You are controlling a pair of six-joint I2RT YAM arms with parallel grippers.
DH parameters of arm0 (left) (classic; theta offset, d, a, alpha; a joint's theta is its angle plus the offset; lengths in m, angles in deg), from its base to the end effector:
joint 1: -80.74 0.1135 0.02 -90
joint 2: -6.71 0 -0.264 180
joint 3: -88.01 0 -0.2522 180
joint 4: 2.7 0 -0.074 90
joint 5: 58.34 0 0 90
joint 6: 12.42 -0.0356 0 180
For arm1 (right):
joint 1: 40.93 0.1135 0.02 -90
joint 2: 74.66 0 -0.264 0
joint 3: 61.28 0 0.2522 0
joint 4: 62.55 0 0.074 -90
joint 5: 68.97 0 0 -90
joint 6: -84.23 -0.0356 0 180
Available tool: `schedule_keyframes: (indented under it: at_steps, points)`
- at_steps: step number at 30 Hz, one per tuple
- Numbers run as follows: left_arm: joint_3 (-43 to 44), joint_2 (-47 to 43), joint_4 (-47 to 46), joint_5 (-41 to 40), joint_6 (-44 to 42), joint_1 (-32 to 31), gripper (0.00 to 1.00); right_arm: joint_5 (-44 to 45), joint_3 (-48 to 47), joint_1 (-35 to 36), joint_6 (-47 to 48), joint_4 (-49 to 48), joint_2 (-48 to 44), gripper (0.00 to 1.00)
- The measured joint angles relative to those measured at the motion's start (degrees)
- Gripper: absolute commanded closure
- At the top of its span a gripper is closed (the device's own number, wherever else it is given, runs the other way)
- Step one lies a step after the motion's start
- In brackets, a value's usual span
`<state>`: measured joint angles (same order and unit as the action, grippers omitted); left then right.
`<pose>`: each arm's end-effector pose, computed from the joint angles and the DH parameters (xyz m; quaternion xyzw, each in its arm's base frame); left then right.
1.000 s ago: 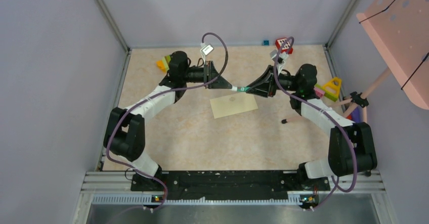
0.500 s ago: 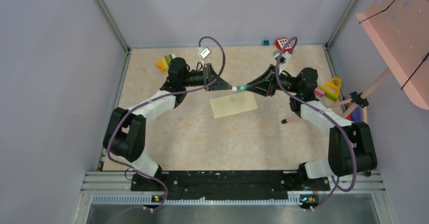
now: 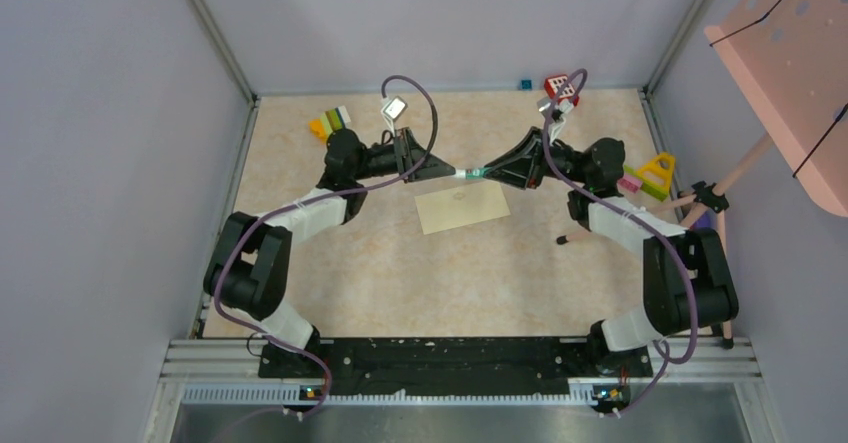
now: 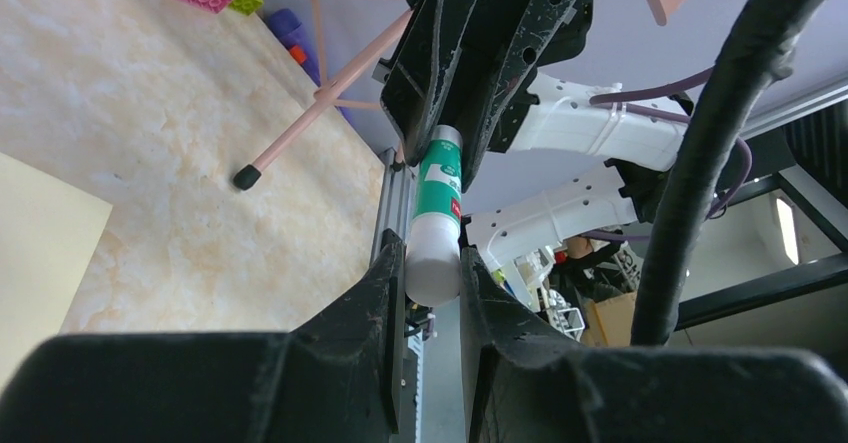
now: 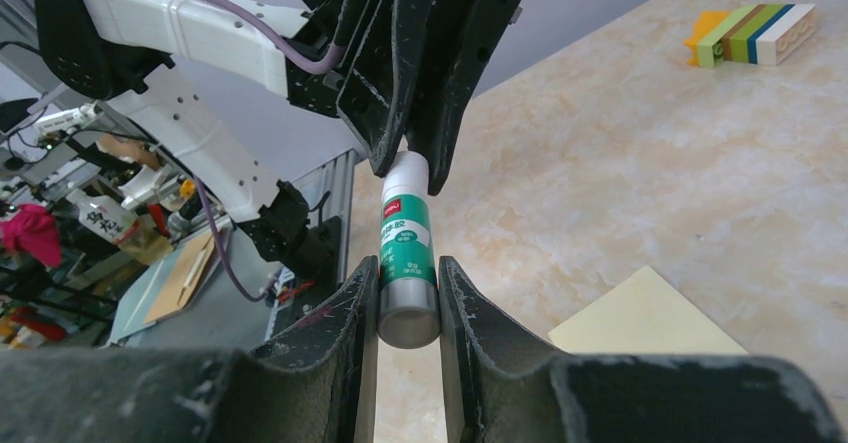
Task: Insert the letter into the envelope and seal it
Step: Close the solid glue cap on the solid glue.
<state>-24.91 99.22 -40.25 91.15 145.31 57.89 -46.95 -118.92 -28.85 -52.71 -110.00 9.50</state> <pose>0.3100 -0.1639 0.2883 0.1484 0.6517 -0.6993 0.2535 0.2868 0.0951 0.2947 -0.2986 0.5864 0.6123 0.4383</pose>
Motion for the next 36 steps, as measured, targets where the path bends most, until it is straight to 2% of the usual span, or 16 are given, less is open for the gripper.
schedule_keyframes:
  at_steps: [14,23,36]
  points:
    - [-3.15,0.0,-8.74,-1.88,2.25,-0.02,1.0,0.98,1.14,0.2,-9.25,-8.9,2.27,1.0]
    - [-4.81,0.0,-11.15,-4.44,2.4,-0.2,1.0,2.8,1.53,0.57,-9.57,-8.22,2.27,1.0]
    - [-4.79,-0.11,-8.0,-4.9,-1.03,0.2,1.0,3.63,1.53,3.19,-4.22,-1.29,2.93,1.0]
